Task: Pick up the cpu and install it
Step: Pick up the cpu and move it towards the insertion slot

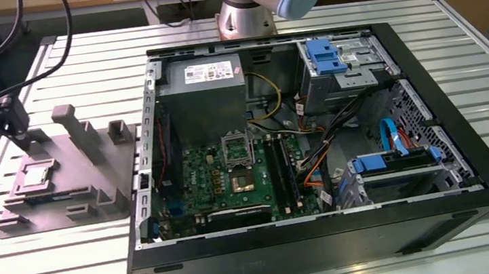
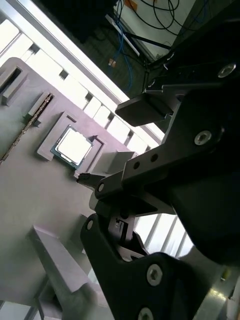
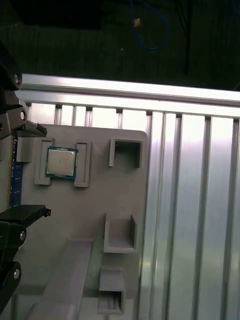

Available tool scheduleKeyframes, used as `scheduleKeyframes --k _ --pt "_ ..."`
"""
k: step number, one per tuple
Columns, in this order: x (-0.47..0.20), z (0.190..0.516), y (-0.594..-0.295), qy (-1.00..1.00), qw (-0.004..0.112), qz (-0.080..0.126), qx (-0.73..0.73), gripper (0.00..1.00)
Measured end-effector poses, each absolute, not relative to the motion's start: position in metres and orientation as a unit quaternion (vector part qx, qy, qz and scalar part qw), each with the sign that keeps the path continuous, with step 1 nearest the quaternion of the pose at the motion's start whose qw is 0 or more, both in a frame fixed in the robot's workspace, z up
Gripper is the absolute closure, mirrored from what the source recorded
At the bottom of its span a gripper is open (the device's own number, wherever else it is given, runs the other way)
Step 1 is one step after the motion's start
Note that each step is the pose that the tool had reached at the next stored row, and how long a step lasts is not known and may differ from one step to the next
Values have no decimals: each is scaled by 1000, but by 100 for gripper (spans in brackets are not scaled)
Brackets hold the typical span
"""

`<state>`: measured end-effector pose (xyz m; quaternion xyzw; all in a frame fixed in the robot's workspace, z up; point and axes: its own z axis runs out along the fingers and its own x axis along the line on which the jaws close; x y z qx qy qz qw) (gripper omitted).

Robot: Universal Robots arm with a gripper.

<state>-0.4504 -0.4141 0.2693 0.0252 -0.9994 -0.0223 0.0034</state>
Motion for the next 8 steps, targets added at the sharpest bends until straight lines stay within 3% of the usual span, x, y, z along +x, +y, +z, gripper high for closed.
scheduleKeyframes --k 8 --pt "-450 255 -418 -999 4 -22 31 35"
